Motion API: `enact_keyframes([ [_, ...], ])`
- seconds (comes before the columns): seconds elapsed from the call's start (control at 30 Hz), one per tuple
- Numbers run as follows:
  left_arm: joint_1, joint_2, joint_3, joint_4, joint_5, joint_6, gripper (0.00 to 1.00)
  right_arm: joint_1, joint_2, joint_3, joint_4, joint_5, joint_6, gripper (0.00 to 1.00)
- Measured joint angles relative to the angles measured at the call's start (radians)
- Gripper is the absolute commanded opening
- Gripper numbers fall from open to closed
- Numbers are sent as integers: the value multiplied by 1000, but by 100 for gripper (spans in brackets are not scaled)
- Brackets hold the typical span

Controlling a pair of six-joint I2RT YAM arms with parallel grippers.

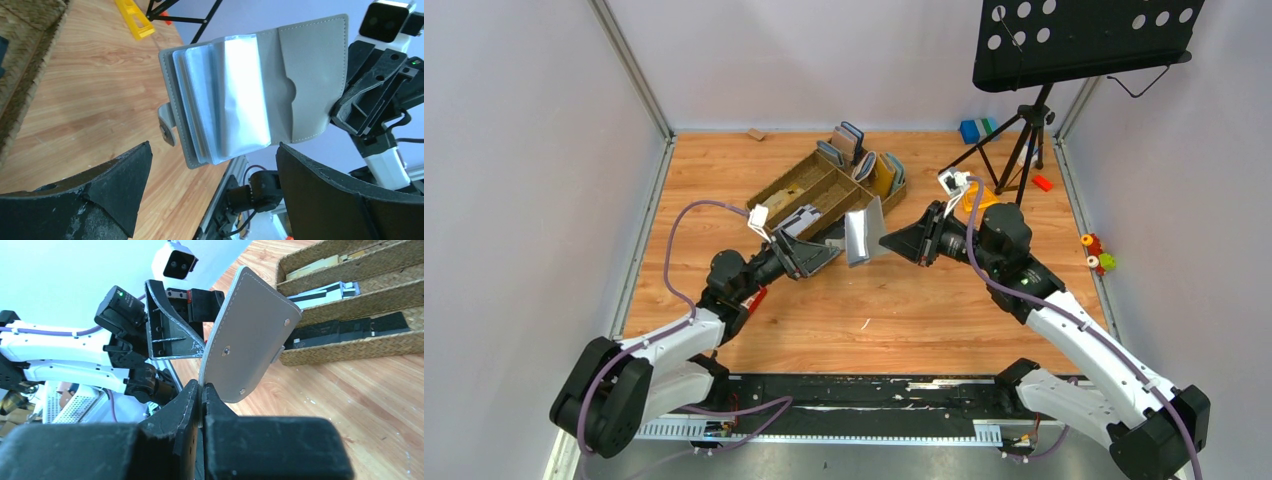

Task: Take the credit cards out of the card holder
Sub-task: Open the card holder at the center of the board.

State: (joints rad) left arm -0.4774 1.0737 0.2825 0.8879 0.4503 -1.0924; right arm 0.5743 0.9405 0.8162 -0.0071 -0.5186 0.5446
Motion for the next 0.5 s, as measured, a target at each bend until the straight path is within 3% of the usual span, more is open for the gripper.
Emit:
enact_keyframes([
  [0.27,0,5,0,34,12,-31,100,0,0,-2,10,-13,58,0],
  [0.5,0,-136,1,-331,-69,161,100,0,100,-105,48,14,91,0],
])
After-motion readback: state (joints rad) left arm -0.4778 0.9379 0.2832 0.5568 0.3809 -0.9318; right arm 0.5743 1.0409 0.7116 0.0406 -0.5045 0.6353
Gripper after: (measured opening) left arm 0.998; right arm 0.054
